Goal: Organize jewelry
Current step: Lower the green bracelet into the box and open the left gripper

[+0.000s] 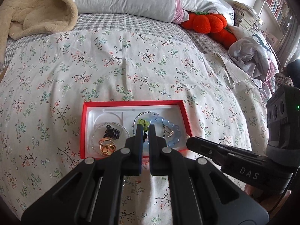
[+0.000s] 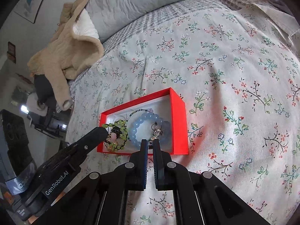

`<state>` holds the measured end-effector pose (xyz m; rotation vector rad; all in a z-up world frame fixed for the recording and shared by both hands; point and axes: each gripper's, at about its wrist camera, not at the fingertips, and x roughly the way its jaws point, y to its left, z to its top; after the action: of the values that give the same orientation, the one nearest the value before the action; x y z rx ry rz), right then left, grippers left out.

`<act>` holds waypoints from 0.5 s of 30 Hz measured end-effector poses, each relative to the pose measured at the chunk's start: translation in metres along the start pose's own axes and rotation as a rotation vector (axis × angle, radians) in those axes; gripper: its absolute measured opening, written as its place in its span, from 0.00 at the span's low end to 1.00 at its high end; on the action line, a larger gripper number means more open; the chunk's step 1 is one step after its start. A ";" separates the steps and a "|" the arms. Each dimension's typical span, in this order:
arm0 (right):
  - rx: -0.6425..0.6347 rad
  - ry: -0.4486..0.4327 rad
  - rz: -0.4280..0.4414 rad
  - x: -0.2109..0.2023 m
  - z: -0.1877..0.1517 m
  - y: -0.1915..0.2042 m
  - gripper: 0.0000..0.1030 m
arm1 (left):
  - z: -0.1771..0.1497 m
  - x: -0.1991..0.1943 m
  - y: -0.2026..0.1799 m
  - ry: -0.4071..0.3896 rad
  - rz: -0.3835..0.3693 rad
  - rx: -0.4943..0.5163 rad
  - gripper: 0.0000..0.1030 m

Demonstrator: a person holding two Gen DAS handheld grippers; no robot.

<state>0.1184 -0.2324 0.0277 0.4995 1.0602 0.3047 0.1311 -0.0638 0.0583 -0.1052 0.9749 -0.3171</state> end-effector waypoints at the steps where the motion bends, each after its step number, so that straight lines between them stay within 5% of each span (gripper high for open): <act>1: -0.005 0.001 0.008 -0.001 0.000 0.001 0.05 | 0.000 -0.001 0.000 -0.003 -0.002 0.005 0.06; 15: -0.126 -0.001 0.027 -0.021 0.000 0.012 0.05 | 0.002 0.004 0.004 -0.005 -0.031 0.053 0.06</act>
<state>0.1087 -0.2317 0.0501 0.4017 1.0272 0.3927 0.1355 -0.0611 0.0554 -0.0724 0.9597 -0.3704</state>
